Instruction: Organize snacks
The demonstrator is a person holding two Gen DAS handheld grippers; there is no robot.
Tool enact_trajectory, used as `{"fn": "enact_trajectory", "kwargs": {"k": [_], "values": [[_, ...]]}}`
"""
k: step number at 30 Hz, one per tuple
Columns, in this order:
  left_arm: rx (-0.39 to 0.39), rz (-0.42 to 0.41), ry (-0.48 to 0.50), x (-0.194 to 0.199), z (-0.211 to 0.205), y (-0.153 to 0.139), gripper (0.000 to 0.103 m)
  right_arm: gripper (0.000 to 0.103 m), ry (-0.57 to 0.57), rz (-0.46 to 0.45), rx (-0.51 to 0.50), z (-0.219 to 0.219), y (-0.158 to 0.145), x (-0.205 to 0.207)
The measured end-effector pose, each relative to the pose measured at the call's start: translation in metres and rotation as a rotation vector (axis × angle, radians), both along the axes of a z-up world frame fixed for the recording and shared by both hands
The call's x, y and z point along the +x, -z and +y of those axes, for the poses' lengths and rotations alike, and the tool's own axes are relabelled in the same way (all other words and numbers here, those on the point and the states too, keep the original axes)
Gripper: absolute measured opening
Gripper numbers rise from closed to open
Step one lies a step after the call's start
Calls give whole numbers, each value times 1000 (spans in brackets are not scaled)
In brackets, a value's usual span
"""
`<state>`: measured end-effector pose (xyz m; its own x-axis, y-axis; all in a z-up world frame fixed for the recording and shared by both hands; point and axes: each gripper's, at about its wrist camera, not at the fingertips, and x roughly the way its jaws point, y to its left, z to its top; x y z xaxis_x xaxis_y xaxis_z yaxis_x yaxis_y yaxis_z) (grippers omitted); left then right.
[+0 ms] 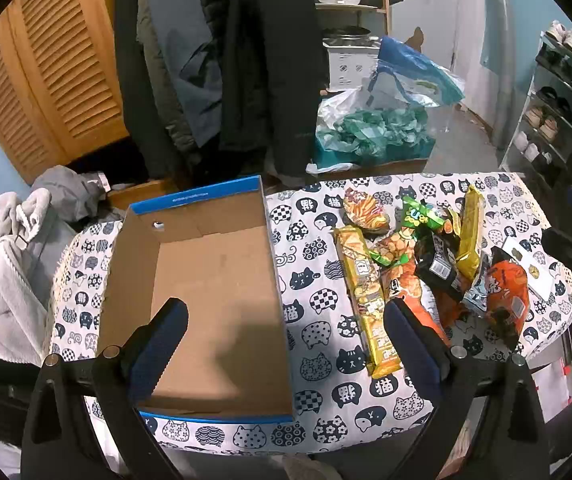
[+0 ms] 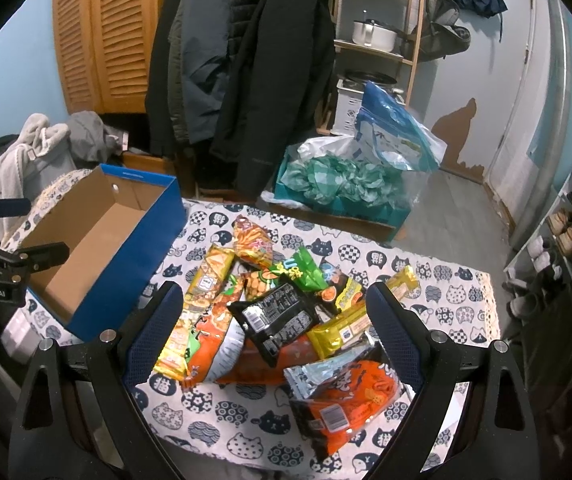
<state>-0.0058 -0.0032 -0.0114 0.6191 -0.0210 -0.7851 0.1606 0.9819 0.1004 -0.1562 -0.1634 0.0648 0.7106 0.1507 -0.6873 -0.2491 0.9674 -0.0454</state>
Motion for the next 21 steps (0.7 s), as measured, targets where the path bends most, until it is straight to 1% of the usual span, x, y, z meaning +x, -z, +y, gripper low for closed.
{"fn": "enact_trajectory", "kwargs": {"k": [21], "values": [[2, 4, 0, 0, 0, 1, 99, 91, 0, 2, 1, -1, 0, 1]]}}
